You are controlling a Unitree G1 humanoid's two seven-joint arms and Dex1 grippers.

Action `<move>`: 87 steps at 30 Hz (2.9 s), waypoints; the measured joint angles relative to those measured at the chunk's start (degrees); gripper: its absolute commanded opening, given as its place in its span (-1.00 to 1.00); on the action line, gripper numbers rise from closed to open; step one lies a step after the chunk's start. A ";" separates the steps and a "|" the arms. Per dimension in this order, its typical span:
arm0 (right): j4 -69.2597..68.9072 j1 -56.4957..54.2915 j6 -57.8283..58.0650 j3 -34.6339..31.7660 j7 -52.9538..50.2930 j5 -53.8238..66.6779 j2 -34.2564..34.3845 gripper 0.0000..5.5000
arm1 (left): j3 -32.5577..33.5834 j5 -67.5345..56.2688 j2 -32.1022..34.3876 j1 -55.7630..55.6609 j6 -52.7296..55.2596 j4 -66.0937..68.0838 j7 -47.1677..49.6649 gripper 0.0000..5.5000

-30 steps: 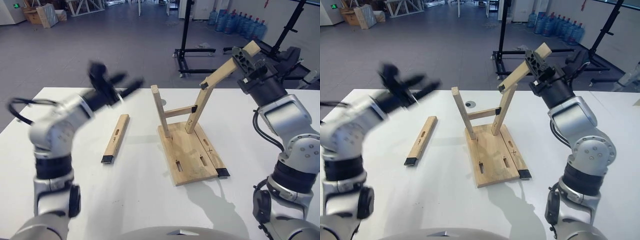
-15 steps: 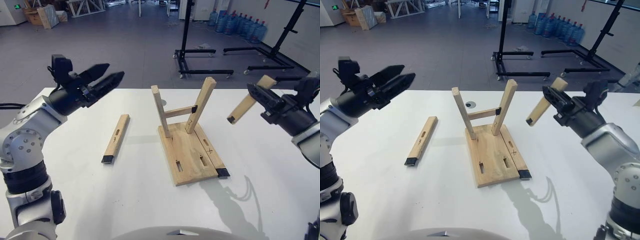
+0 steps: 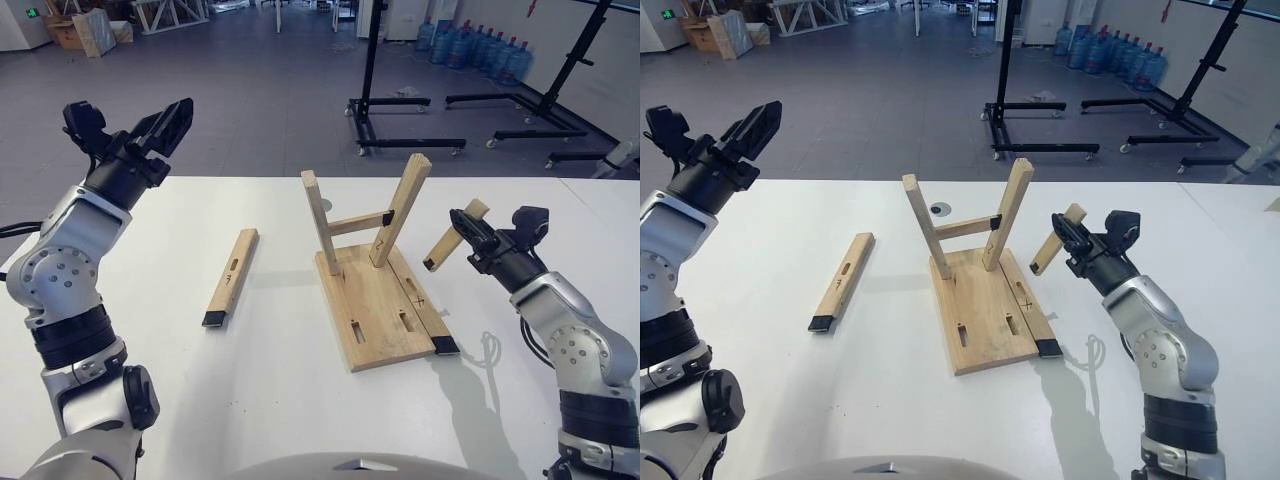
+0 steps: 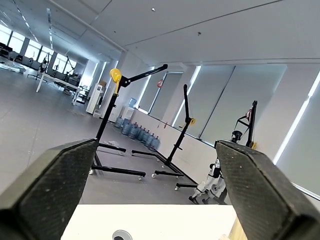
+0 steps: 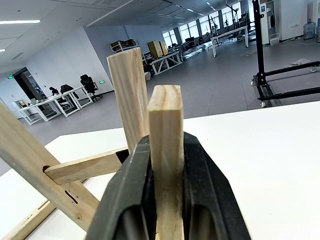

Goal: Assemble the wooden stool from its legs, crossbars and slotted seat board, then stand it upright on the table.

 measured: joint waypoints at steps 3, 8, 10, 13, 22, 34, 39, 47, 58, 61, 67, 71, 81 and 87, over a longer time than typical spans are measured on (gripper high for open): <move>1.74 -0.37 -0.43 0.34 0.76 -1.71 2.30 -0.86 | -0.79 0.01 -0.56 0.04 -0.36 0.01 0.01 0.56; 2.29 0.99 -1.87 1.35 1.44 -4.00 6.11 -0.86 | -1.00 0.02 -1.25 0.57 -0.96 0.01 -0.01 0.56; 2.15 2.35 -2.60 1.39 1.53 -4.47 7.25 -0.86 | -1.22 0.02 -1.38 1.07 -0.98 0.01 -0.03 0.56; 1.99 4.12 -4.39 1.78 1.65 -6.90 8.50 -0.86 | -1.60 0.06 -1.41 1.22 -1.42 0.01 -0.10 0.56; 5.46 1.30 -6.95 2.30 2.34 -11.19 10.08 -0.86 | -3.30 0.11 -1.87 1.94 -2.06 0.72 -0.12 0.56; 7.04 3.07 -8.75 1.54 4.26 -12.92 10.80 -0.86 | -3.79 0.11 -1.87 2.15 -2.49 0.37 -0.20 0.56; 9.32 1.87 -10.07 1.57 4.98 -13.50 11.31 -0.86 | -4.01 0.11 -1.87 2.14 -2.90 0.38 -0.53 0.56; 10.62 0.75 -10.58 2.01 5.11 -14.60 12.36 -0.86 | -4.26 0.11 -1.87 2.14 -2.99 0.40 -1.26 0.56; 8.45 1.34 -9.52 0.97 5.18 -14.69 11.87 -0.86 | -4.26 0.10 -1.86 2.13 -2.99 0.41 -1.24 0.56; 8.48 2.03 -9.53 0.92 5.19 -14.77 12.16 -0.86 | -4.28 0.11 -1.86 2.13 -2.99 0.50 -1.25 0.56; 8.54 2.73 -10.82 1.49 5.58 -15.63 12.85 -0.86 | -4.35 0.11 -1.85 2.13 -3.00 0.63 -1.30 0.56; 8.89 2.80 -12.79 2.50 5.70 -17.44 12.84 -0.86 | -4.47 0.17 -1.85 2.13 -3.07 0.74 -1.40 0.56; 8.93 3.23 -15.14 3.93 6.11 -20.45 11.80 -0.86 | -5.51 1.05 -1.85 2.13 -3.54 0.66 -1.81 0.56; 9.02 4.99 -19.85 5.31 6.13 -22.83 12.75 -0.86 | -5.55 1.97 -1.77 2.13 -3.74 0.66 -2.22 0.56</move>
